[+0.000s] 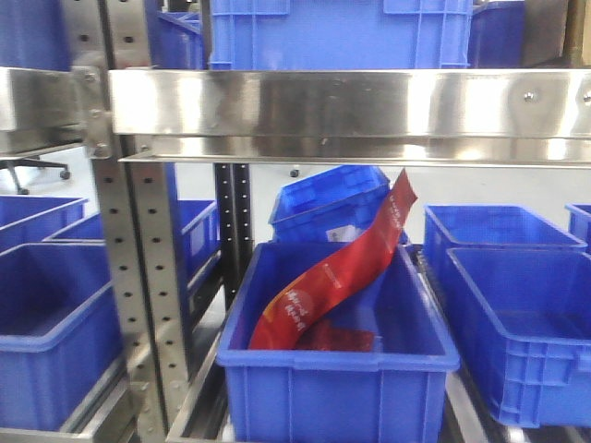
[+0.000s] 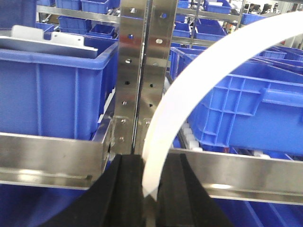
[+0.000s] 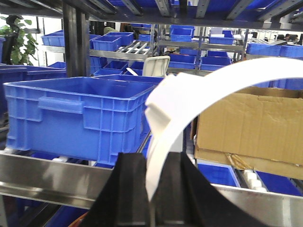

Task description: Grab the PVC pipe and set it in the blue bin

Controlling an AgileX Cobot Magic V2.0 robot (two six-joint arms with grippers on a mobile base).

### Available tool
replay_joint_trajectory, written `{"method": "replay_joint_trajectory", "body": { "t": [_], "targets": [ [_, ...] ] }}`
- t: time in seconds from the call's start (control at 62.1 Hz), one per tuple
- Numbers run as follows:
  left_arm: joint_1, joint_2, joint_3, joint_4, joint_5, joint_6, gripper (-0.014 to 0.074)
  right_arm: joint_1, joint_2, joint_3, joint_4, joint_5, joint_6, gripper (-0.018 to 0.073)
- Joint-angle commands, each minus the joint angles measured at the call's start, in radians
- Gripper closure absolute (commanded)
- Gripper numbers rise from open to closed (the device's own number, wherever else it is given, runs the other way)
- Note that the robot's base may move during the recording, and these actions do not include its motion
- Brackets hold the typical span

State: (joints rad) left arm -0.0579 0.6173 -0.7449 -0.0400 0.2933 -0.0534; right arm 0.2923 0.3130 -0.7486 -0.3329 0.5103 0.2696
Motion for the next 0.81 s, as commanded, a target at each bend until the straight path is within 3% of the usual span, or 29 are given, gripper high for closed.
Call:
{"method": "replay_joint_trajectory", "body": {
  "t": [0.0,0.79],
  "targets": [
    [-0.006,-0.004,0.003,0.0,-0.029,0.001,0.0707,0.001,0.0,0.002,-0.011,-0.016,-0.008,0.0724],
    [-0.006,-0.004,0.003,0.0,-0.029,0.001,0.0707,0.001,0.0,0.002,-0.011,-0.018,-0.008,0.0724]
  ]
}}
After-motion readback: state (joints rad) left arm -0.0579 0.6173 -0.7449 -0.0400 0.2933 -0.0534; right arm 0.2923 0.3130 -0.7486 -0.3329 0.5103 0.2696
